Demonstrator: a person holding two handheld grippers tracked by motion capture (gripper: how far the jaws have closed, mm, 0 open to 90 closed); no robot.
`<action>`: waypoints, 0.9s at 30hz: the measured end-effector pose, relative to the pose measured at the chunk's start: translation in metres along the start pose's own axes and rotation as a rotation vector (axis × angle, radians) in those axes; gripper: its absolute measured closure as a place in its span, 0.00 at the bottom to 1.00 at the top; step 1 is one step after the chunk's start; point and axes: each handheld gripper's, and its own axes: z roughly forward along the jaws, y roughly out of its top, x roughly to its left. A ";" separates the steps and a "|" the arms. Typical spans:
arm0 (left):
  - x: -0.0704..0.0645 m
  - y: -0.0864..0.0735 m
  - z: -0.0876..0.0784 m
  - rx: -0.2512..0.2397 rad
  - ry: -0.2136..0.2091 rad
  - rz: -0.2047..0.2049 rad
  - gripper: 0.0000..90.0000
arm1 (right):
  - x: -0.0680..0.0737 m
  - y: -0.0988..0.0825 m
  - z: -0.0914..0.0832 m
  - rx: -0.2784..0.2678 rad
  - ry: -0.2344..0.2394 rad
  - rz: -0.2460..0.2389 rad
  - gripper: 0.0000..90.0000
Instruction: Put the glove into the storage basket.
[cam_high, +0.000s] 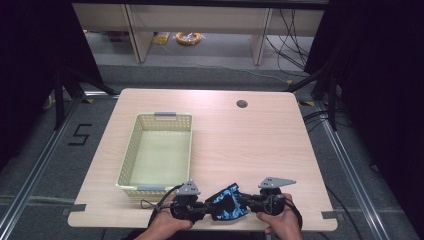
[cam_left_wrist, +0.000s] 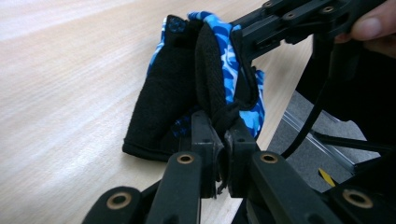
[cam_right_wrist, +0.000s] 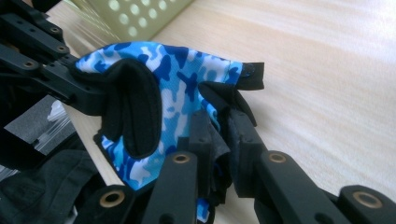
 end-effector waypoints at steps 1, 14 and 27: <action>0.000 0.000 -0.002 -0.005 -0.002 0.003 0.94 | 0.001 0.002 -0.001 -0.011 0.012 -0.012 0.91; -0.009 0.025 -0.040 -0.113 -0.012 0.025 0.94 | 0.028 0.031 -0.032 -0.117 0.052 -0.110 0.92; -0.004 0.046 -0.072 -0.148 0.036 0.006 0.78 | 0.053 0.101 -0.056 -0.144 0.070 -0.199 0.92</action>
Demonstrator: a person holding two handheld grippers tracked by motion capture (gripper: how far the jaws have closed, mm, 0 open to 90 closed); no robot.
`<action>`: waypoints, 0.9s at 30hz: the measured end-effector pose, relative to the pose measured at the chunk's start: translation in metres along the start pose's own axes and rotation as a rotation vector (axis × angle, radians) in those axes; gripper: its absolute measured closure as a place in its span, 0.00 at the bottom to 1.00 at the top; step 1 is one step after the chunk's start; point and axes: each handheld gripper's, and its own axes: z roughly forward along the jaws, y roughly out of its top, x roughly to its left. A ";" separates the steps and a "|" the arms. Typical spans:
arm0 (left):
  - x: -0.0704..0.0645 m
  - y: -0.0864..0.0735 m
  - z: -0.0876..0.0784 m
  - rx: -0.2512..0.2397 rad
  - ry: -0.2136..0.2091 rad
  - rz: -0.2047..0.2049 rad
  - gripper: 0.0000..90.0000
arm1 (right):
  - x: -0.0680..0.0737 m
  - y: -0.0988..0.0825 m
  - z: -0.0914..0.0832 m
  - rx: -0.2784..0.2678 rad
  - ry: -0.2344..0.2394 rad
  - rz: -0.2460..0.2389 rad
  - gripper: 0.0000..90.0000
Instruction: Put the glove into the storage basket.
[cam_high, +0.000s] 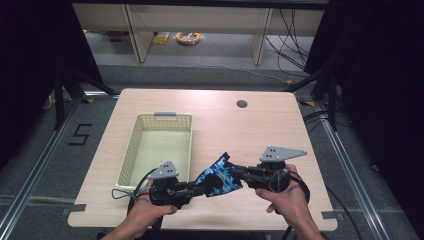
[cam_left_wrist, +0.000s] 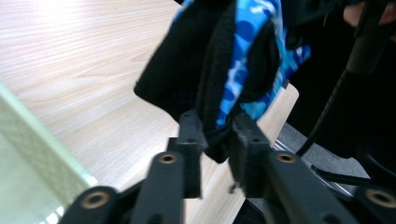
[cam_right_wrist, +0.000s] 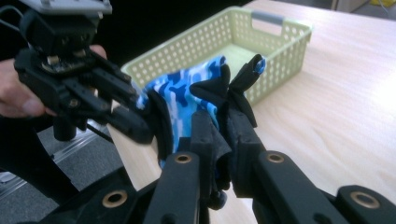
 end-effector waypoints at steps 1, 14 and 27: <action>0.001 0.001 -0.001 -0.005 -0.003 0.000 0.76 | -0.002 0.005 0.002 -0.012 0.002 -0.031 0.92; 0.028 0.022 -0.046 -0.014 0.103 -0.009 0.53 | 0.009 0.060 0.029 0.005 0.040 -0.078 0.93; 0.052 -0.001 -0.095 -0.028 0.250 -0.061 0.38 | 0.017 0.098 0.085 0.039 0.072 -0.084 0.93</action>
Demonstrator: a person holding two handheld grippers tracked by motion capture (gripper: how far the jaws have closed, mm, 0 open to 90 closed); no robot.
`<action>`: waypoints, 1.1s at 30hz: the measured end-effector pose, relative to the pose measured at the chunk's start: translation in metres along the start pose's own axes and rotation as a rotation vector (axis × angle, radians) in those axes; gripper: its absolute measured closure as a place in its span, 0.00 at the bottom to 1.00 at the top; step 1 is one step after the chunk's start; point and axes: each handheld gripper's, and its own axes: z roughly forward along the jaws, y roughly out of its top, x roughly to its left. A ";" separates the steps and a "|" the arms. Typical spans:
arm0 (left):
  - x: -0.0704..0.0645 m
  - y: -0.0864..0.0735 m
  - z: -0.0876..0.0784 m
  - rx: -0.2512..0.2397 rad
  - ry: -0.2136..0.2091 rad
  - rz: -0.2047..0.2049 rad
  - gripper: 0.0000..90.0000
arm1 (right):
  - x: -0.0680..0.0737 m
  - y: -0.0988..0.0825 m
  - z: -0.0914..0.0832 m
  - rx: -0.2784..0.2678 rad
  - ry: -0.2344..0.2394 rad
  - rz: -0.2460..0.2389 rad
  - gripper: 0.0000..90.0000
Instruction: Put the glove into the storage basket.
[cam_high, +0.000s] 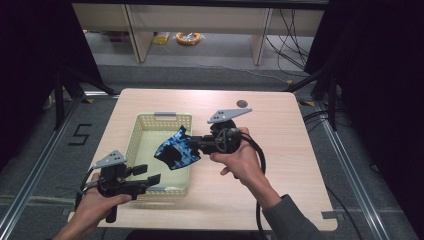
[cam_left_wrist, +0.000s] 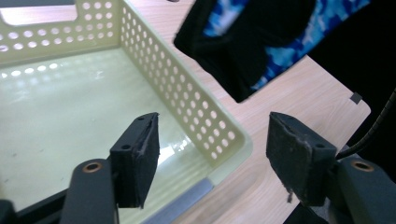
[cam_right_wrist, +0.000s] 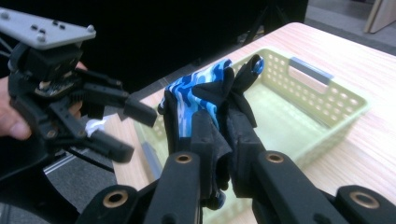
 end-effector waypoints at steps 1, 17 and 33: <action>0.001 -0.001 -0.001 -0.003 0.002 0.003 0.37 | 0.001 0.003 0.008 0.002 0.005 0.014 0.93; -0.004 -0.038 -0.022 -0.009 0.044 0.020 0.35 | 0.010 0.006 0.089 0.058 0.049 0.081 0.93; -0.013 -0.082 -0.015 0.023 -0.037 -0.021 0.33 | 0.018 -0.021 0.143 0.124 0.073 0.155 0.93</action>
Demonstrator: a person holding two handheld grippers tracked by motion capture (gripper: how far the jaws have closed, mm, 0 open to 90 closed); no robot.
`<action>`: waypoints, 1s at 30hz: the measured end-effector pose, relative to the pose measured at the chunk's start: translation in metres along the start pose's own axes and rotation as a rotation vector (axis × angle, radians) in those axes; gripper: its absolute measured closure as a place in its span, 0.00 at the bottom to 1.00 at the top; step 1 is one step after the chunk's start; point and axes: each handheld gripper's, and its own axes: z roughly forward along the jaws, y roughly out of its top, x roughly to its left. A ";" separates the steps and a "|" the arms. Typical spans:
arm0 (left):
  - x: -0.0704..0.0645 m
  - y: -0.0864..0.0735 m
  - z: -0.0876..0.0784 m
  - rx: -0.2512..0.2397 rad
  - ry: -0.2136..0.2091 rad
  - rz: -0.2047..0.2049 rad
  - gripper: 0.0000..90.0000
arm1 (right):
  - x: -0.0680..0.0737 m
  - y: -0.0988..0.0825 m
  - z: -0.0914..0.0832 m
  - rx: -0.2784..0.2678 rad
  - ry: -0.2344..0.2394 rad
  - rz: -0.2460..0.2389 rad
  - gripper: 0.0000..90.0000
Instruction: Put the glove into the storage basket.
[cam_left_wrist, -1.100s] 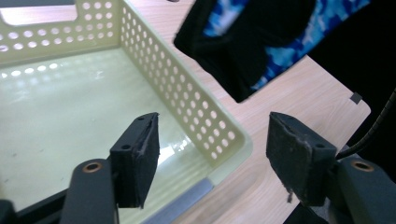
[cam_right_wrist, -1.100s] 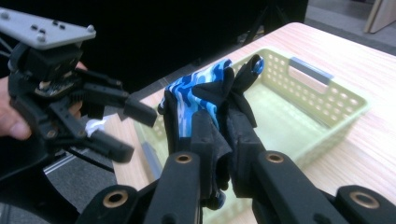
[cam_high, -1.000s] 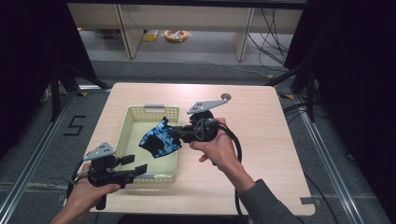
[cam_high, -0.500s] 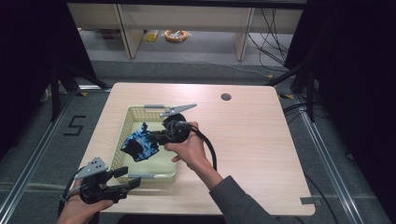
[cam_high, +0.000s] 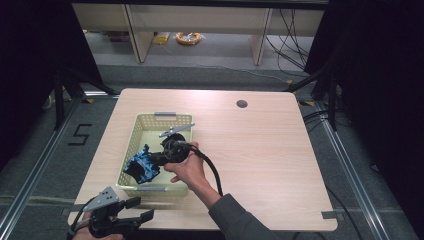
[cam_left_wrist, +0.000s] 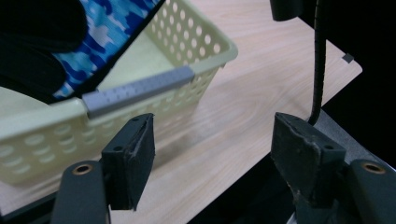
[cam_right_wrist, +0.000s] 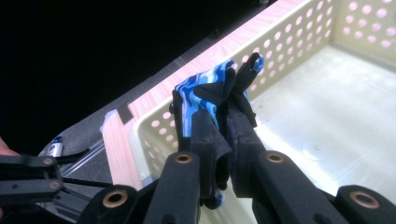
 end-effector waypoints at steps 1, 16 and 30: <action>0.000 -0.001 0.001 0.008 0.001 -0.005 0.33 | 0.000 -0.001 0.002 0.001 -0.002 0.005 0.93; 0.001 -0.013 0.013 0.067 0.002 0.007 0.33 | -0.002 -0.025 0.016 0.066 -0.024 0.024 0.92; 0.003 -0.017 0.016 0.081 0.007 0.008 0.33 | -0.007 -0.035 0.005 0.176 -0.133 -0.042 0.87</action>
